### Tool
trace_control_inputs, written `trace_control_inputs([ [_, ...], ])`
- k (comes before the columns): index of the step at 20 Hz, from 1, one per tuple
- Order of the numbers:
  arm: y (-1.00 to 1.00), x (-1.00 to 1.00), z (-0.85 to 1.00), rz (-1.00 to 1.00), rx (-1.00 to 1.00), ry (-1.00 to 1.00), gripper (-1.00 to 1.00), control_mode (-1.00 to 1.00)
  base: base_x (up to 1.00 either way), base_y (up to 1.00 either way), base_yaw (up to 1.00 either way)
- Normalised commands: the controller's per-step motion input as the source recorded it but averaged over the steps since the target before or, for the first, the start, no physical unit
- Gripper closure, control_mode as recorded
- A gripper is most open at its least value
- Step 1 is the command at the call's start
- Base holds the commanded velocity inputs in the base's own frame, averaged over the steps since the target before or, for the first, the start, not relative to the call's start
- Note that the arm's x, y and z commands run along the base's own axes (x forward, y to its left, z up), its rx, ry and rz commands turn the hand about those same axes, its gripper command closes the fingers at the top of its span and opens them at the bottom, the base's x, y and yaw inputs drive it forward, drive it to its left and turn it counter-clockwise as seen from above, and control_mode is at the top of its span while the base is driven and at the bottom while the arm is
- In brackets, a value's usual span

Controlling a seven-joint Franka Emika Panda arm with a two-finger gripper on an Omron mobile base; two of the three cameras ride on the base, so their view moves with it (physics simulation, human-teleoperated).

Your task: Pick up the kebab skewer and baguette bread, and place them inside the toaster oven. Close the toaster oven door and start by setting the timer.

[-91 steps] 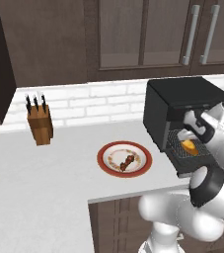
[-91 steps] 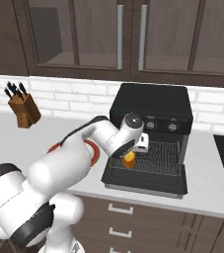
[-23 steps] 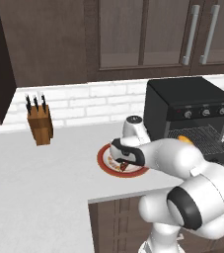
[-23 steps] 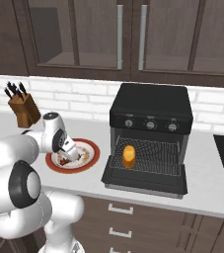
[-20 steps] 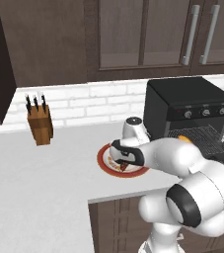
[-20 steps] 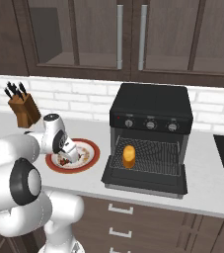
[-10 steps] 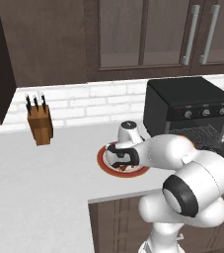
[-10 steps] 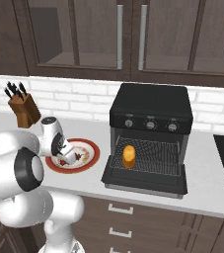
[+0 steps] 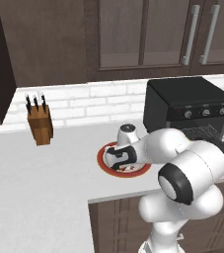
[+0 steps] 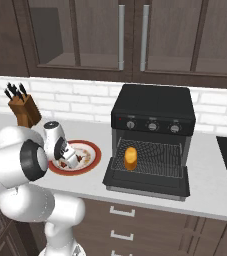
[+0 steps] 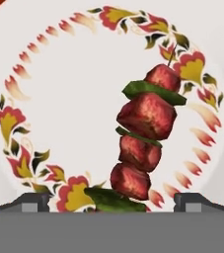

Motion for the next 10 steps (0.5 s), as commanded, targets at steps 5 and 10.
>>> trace_control_inputs([
  [5,0.00,0.00,-0.12,0.00,0.01,0.00,1.00,-1.00,0.00,0.00,0.00],
  [10,0.01,0.01,-0.10,0.00,0.00,0.03,1.00,-1.00,0.00,0.00,0.00],
])
